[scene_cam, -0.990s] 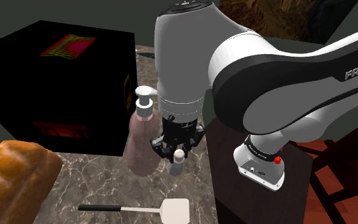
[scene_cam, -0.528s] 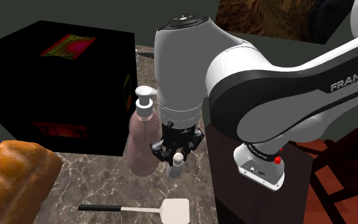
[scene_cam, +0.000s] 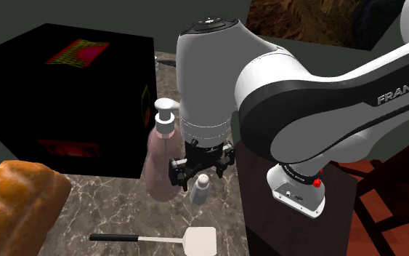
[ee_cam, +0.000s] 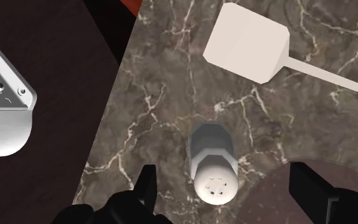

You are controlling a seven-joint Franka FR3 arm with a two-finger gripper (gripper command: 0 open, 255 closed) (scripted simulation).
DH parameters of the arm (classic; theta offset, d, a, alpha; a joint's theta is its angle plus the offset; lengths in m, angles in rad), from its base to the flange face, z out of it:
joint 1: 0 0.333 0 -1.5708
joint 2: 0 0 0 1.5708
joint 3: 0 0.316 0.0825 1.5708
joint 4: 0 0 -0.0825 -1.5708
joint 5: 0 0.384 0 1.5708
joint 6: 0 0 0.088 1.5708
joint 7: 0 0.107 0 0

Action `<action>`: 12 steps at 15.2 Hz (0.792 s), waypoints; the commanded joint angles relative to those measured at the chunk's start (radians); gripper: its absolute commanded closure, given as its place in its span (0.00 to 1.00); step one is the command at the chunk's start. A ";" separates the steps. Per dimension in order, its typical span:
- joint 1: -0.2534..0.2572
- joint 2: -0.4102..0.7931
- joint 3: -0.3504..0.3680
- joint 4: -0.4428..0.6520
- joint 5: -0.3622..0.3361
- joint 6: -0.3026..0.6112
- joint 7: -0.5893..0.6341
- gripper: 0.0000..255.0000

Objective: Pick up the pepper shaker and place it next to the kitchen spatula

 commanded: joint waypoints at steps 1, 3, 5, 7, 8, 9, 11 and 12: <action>0.000 0.000 0.000 0.000 0.000 0.000 0.000 0.00; -0.001 -0.031 -0.029 0.046 -0.012 -0.077 -0.001 0.00; -0.003 -0.052 -0.052 0.091 -0.025 -0.143 -0.001 0.00; -0.003 -0.052 -0.053 0.091 -0.025 -0.143 -0.001 0.00; -0.003 -0.052 -0.053 0.091 -0.025 -0.143 -0.001 0.00; -0.003 -0.052 -0.053 0.091 -0.025 -0.143 -0.001 0.00; -0.003 -0.052 -0.053 0.091 -0.025 -0.143 -0.001 0.00; -0.003 -0.052 -0.053 0.091 -0.025 -0.143 -0.001 0.00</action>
